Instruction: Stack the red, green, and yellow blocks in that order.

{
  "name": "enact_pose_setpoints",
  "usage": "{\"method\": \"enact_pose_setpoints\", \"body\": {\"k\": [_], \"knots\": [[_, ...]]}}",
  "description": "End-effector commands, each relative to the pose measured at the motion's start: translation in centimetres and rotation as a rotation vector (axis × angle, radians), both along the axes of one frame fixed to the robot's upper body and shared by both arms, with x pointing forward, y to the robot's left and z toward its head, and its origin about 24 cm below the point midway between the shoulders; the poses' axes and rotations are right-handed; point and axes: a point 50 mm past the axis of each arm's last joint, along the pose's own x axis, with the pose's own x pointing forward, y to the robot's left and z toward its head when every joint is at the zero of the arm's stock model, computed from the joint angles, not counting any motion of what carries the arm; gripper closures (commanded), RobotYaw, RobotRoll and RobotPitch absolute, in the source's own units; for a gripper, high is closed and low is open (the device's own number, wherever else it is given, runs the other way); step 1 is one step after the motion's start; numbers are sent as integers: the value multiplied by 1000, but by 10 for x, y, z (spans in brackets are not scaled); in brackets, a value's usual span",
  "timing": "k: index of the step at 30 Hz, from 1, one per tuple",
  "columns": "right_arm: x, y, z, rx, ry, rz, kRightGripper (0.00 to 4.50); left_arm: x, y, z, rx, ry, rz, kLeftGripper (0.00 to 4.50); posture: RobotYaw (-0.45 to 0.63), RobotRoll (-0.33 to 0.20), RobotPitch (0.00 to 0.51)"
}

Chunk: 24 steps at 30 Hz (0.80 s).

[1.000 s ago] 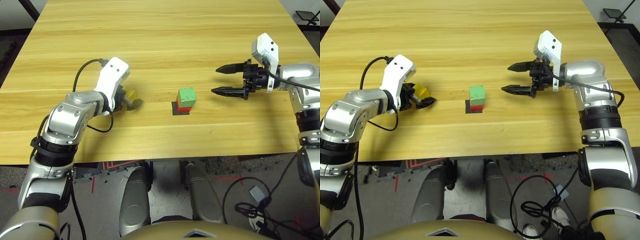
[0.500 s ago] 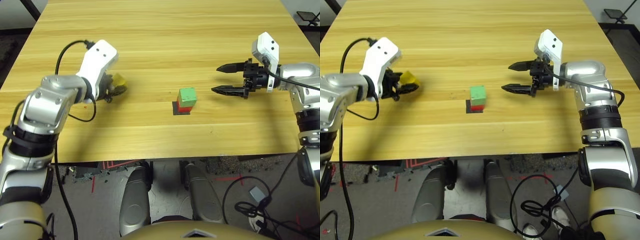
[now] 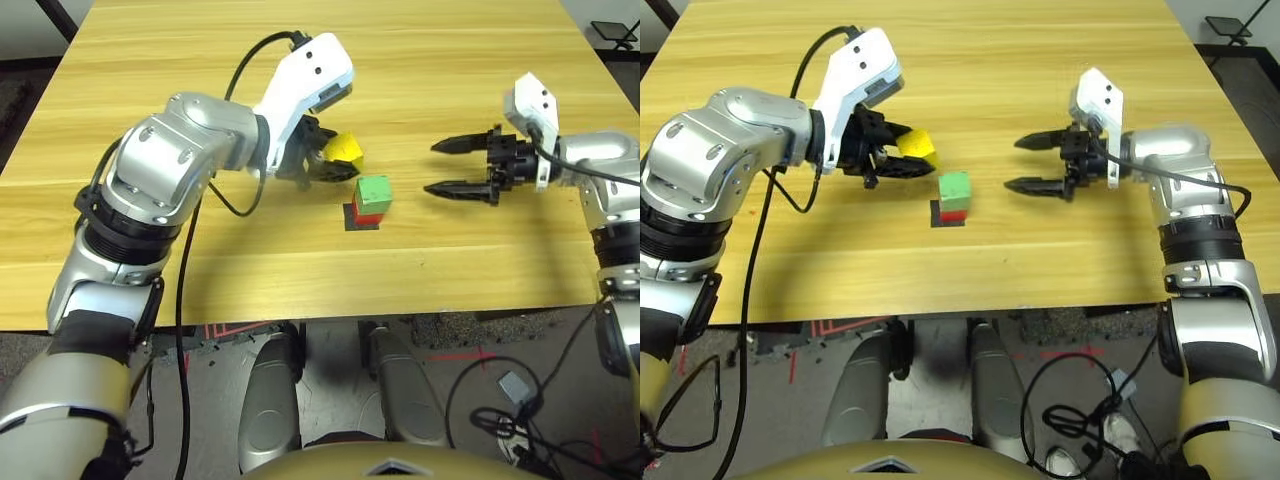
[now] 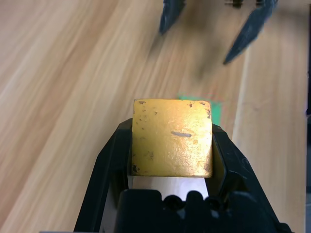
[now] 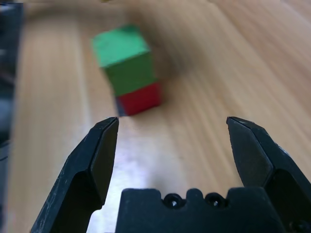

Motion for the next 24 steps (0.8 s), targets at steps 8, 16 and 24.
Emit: {"method": "enact_pose_setpoints", "body": {"k": [8, 16, 24], "knots": [[-18, 6, 11, 17, -21, 186, 0, 1, -11, 0, 20, 2, -73, 2412, 28, 25, 243], [-16, 7, 10, 14, -28, 186, 0, 2, -20, -7, 28, 15, -107, 2412, 25, 28, 245], [-14, 8, 9, 25, -32, 174, 0, 5, -32, -16, 47, 25, -149, 2412, 15, 30, 250]]}}
